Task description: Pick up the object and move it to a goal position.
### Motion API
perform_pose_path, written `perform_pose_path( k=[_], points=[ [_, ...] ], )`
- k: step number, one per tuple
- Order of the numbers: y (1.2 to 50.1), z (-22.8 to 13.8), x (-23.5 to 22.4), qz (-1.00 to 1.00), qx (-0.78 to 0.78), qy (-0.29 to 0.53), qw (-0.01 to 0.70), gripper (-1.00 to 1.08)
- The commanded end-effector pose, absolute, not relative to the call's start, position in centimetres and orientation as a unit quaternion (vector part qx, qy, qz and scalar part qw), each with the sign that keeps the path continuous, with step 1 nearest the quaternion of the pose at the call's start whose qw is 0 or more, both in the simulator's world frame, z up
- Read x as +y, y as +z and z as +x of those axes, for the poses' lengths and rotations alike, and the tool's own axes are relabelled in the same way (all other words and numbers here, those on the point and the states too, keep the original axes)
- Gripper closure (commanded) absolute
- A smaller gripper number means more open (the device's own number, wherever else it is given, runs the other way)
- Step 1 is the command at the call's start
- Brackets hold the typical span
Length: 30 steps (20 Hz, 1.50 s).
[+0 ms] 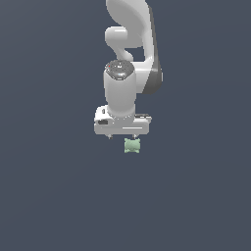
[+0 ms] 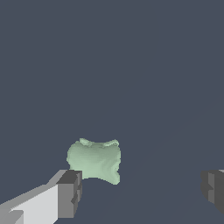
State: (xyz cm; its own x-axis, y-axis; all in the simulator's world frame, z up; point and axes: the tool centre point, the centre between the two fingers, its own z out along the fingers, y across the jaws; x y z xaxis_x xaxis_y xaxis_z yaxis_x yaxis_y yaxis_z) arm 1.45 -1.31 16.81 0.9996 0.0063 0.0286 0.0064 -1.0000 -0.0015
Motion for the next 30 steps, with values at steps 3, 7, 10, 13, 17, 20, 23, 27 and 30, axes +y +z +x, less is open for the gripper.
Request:
perform_pose_path(
  k=[3,7,10,13,17,20,23,27,30],
  points=[
    [16.8,1.4,-1.3,-1.000,-0.004,-0.013,0.000,-0.92],
    [16.7,1.4,-1.5,-1.000,-0.008,-0.006,-0.006,-0.92],
    [16.6,1.3,-1.6,-1.000,-0.008,-0.001,-0.009,-0.92],
    [16.6,1.3,-1.6,-1.000,-0.007,-0.001,-0.010,-0.92],
    [16.6,1.3,-1.6,-1.000,-0.015,-0.001,-0.009,-0.92],
    [16.4,1.2,-1.5,-1.000,-0.029,-0.001,-0.010,-0.92],
    [16.2,1.2,-1.4,-0.999,-0.049,0.000,-0.010,-0.92],
    [15.9,1.0,-1.2,-0.996,-0.086,0.001,-0.010,-0.92],
    [15.5,0.9,-1.0,-0.993,-0.121,0.001,-0.010,-0.92]
  ],
)
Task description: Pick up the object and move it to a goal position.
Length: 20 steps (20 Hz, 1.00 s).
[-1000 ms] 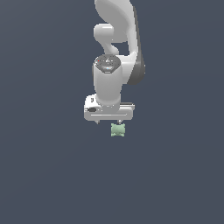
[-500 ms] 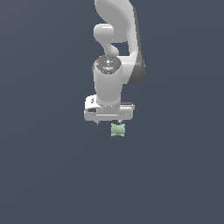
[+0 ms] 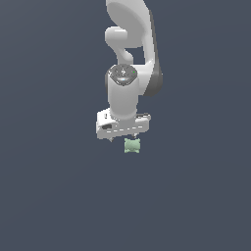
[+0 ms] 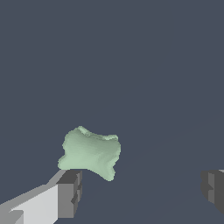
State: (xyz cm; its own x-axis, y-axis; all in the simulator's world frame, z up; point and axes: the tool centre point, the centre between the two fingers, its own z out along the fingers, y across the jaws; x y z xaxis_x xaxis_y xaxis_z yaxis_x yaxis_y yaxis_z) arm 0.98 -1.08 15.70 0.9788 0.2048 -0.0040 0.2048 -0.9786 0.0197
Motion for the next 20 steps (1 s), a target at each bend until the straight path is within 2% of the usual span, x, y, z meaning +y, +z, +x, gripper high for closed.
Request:
perform_pose_path(
  k=[1,20],
  points=[
    [15.4,0.9,-0.9,0.991,0.134,-0.002,0.010,-0.92],
    [13.0,-0.2,0.8,0.917,0.399,-0.005,0.007,-0.92]
  ],
)
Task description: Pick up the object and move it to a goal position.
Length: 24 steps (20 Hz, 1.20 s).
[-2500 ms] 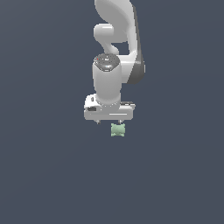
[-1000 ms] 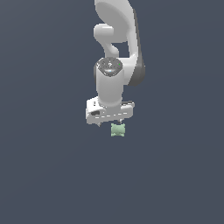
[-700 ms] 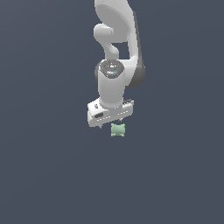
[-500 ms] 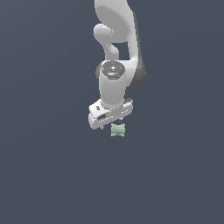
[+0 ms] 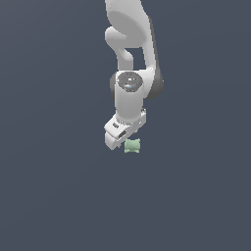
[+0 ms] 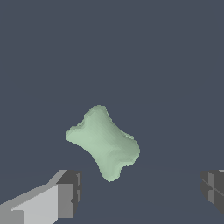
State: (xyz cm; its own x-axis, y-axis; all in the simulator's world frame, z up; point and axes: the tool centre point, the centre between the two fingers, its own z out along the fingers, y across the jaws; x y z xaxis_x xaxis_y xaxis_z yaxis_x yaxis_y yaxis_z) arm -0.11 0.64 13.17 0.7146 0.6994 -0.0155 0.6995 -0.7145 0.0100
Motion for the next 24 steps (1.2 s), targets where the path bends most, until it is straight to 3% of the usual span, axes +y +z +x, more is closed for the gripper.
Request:
perform_pose_path(
  k=[1,24],
  points=[
    [12.9,-0.3,0.9,0.911,0.412,-0.005,0.007,-0.92],
    [10.7,-1.5,3.1,0.747,0.664,-0.001,0.001,-0.92]
  ],
)
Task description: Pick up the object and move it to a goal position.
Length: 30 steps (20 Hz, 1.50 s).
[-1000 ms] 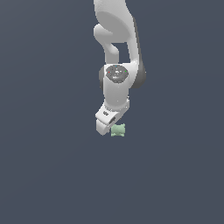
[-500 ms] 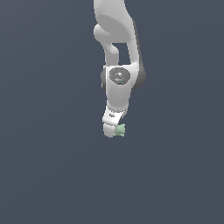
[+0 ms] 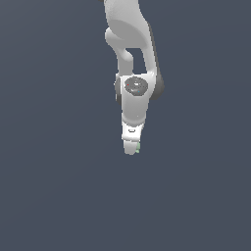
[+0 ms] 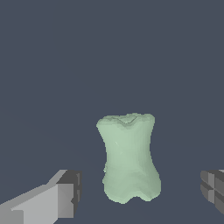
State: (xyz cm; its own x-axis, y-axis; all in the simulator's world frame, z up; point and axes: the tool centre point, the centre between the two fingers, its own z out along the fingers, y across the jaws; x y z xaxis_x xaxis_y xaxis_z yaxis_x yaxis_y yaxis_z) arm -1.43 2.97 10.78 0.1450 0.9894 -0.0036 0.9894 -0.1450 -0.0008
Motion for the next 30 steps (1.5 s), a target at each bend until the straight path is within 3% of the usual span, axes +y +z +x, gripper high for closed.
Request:
perform_pose_path(
  k=[1,14,28,29,30],
  points=[
    [10.7,-1.5,3.1,0.743,0.670,-0.001,0.001,-0.92],
    [10.1,-1.6,3.3,0.724,0.690,0.000,0.000,-0.92],
    [5.4,-1.7,3.4,0.722,0.692,0.000,0.000,-0.92],
    [5.4,-1.7,3.4,0.722,0.692,0.000,0.000,1.08],
    [5.4,-1.7,3.4,0.722,0.692,0.000,0.000,1.08]
  ],
)
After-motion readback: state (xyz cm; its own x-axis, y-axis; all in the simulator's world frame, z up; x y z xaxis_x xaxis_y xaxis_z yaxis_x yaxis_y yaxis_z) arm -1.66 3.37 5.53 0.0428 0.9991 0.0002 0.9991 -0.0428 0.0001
